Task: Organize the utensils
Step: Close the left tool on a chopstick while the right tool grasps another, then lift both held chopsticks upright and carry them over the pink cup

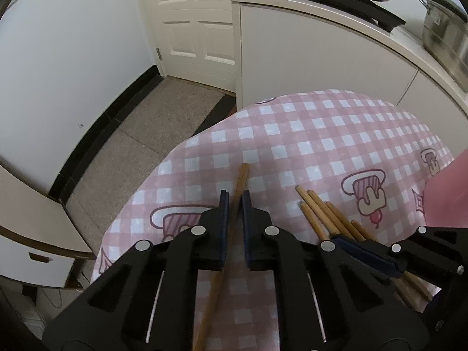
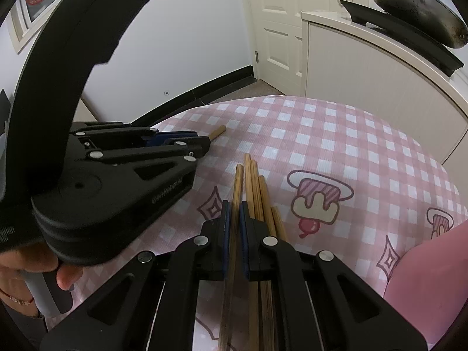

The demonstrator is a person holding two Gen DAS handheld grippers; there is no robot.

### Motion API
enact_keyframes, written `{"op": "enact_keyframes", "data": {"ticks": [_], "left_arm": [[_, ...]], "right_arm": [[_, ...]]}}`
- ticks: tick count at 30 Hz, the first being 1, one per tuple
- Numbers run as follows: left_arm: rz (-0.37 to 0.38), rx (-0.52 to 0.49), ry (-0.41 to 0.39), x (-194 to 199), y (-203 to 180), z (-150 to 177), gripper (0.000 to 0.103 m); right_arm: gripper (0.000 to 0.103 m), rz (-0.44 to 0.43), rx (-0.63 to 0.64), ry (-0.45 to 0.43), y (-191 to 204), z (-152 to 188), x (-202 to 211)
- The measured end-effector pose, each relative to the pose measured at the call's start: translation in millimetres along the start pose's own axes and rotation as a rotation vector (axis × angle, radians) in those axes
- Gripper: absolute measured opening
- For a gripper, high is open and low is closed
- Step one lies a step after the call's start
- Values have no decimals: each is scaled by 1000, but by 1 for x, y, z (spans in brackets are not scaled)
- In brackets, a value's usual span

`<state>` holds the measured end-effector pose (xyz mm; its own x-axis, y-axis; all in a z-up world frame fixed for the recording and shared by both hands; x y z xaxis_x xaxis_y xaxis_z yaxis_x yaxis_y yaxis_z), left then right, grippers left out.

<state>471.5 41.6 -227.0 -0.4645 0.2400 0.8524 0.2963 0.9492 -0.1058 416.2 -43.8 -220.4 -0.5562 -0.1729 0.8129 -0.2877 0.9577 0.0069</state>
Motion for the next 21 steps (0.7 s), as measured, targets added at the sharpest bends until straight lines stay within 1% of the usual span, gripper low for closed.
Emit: {"op": "enact_keyframes", "data": {"ticks": [5,11,17,21], "left_arm": [[-1,51,-37,13,7,3,6],[15,45,-115,59,2,17,6],[23,42,-195,103,-7,32,6],[24,40,-255,134,-16,39,6]], "right_arm": [[5,-17,-4,-7,1,1,3],[4,-31,0,-49,11,2,22],[4,-58,17,-108,27,5,57],[4,-71,34,-159,38,10,90]]}}
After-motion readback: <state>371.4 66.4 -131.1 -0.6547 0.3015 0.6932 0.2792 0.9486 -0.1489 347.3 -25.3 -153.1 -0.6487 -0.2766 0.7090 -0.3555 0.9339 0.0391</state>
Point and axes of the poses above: each gripper's, at about its wrist camera, not at the fingertips, and x roughly against the way its jaws point, y to its left, z to its underside, the point moved 9 cm from there along -x, roughly the way its jaws point, and after that the axes turned 11 degrees about z, right-handed, at the moved point
